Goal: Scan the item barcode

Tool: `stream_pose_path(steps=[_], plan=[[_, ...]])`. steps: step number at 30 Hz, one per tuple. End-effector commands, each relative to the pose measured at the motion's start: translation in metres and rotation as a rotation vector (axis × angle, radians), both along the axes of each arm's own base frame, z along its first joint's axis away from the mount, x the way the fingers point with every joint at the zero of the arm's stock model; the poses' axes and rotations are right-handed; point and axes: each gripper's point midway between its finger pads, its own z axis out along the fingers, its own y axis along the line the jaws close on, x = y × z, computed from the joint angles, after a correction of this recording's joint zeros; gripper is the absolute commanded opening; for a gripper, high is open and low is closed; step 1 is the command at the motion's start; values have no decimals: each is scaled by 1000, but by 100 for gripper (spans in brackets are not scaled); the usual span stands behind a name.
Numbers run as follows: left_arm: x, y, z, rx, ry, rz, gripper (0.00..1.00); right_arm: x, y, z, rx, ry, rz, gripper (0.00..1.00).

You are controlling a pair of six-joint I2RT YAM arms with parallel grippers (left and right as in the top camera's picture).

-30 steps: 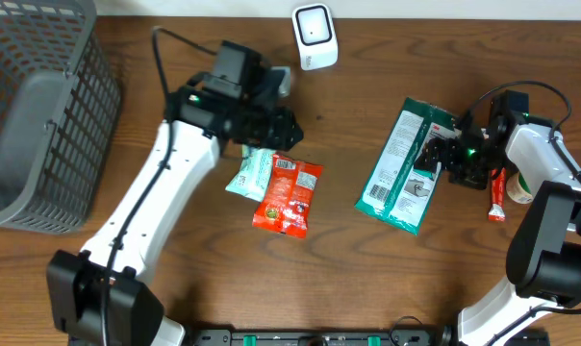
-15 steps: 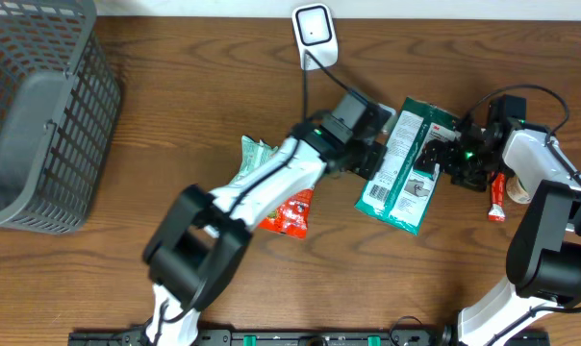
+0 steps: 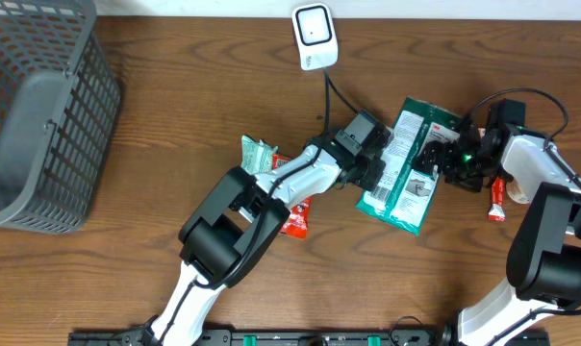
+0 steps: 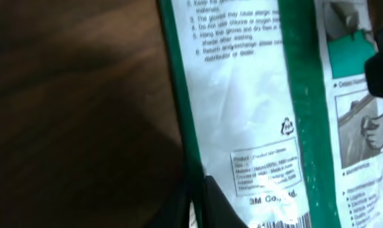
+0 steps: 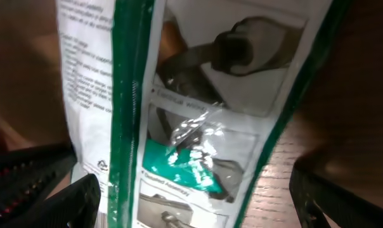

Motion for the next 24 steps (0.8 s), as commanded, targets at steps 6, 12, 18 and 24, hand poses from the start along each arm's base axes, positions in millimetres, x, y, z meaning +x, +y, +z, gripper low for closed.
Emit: stream_pose_path(steps=[6, 12, 18, 24], plan=[[-28, 22, -43, 137, 129, -1, 10, 1, 24, 5, 135, -79, 66, 89], [-43, 27, -47, 175, 176, -17, 14, 2, 44, 7, 266, -152, 90, 81], [-48, 27, -48, 185, 185, -24, 17, -3, 48, 4, 287, -148, 91, 66], [-48, 26, -48, 185, 184, -25, 17, -10, 54, 2, 326, -144, 94, 64]])
